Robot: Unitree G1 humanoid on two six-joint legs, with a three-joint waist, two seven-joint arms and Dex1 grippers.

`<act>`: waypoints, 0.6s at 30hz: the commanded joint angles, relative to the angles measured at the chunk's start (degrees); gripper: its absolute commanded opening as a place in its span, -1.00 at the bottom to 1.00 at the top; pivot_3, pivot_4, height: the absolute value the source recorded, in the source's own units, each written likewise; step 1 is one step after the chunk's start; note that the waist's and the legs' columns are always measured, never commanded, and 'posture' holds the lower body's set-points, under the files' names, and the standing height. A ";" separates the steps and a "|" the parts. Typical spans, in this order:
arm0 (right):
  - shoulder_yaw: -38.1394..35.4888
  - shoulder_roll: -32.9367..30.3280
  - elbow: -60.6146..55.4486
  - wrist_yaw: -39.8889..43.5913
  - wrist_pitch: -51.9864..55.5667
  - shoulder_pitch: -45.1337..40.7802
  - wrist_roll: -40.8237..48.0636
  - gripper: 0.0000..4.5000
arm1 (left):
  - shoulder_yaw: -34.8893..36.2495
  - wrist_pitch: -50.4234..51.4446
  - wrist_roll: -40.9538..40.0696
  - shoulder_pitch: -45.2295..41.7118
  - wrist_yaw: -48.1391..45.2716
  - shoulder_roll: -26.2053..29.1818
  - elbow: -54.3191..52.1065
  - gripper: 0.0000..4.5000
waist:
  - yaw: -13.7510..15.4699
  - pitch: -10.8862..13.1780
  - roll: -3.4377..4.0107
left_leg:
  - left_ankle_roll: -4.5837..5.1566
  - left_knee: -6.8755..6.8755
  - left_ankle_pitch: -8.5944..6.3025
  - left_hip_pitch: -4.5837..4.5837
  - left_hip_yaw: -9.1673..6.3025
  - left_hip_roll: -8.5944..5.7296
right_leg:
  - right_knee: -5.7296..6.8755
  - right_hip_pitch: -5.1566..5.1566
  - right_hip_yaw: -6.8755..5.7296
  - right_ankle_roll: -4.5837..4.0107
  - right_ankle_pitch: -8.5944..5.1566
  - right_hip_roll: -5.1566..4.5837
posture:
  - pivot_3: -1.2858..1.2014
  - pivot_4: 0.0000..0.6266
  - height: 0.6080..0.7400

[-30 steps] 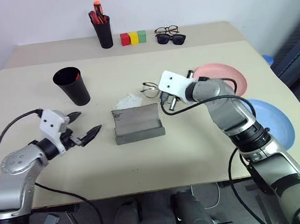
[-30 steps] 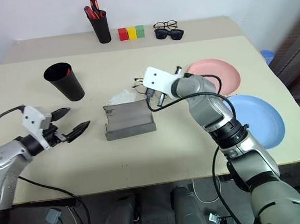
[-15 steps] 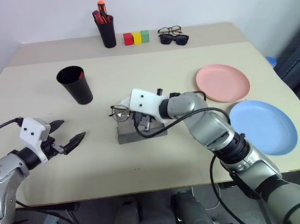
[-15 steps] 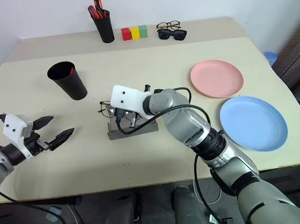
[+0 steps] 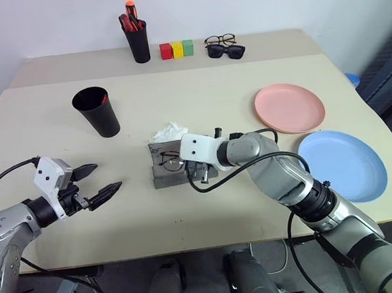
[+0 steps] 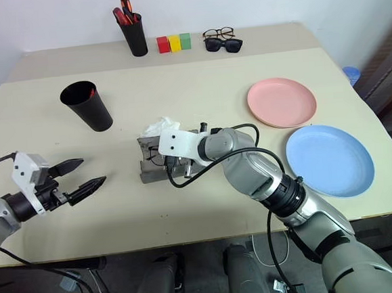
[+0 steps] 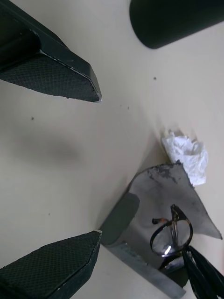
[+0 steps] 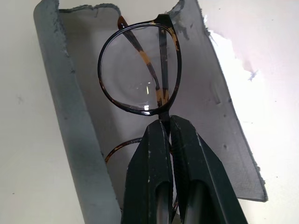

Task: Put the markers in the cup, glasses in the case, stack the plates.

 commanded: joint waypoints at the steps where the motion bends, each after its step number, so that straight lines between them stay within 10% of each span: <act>1: -0.13 -0.12 -1.39 -0.01 -0.28 -0.30 -0.41 -0.99 | -0.20 -0.84 0.25 -0.84 -0.12 0.48 -0.93 1.00 | 0.01 0.00 0.00 | 0.00 0.00 0.00 0.00 0.00 0.00 | 0.00 0.00 0.00 0.00 0.00 0.00 | 0.03 -0.52 1.00; 8: -1.87 0.44 -2.26 0.77 -0.30 -0.62 1.05 0.07 | -1.06 -2.20 1.55 -1.82 1.05 -0.26 0.12 1.00 | 0.02 0.00 0.00 | 0.00 0.00 0.00 0.00 0.00 0.00 | 0.00 0.00 0.00 0.00 0.00 0.00 | 0.03 -0.52 1.00; 12: -5.27 0.76 -2.77 0.95 -1.33 -1.48 3.34 0.07 | -2.56 0.15 0.68 -6.01 3.28 -1.43 1.37 1.00 | 0.22 0.00 0.00 | 0.00 0.01 0.00 0.00 0.00 -0.01 | 0.00 0.01 0.00 0.00 0.00 -0.01 | 0.03 -0.52 1.00; 18: -10.10 -0.98 -2.77 1.46 -7.30 -0.57 6.41 0.09 | -10.09 7.50 1.18 -20.65 8.29 -5.14 4.97 -0.01 | 0.53 -0.01 -0.02 | 0.01 0.07 -0.01 0.00 -0.09 -0.07 | -0.06 0.14 -0.10 0.01 0.01 -0.01 | 0.03 -0.52 1.00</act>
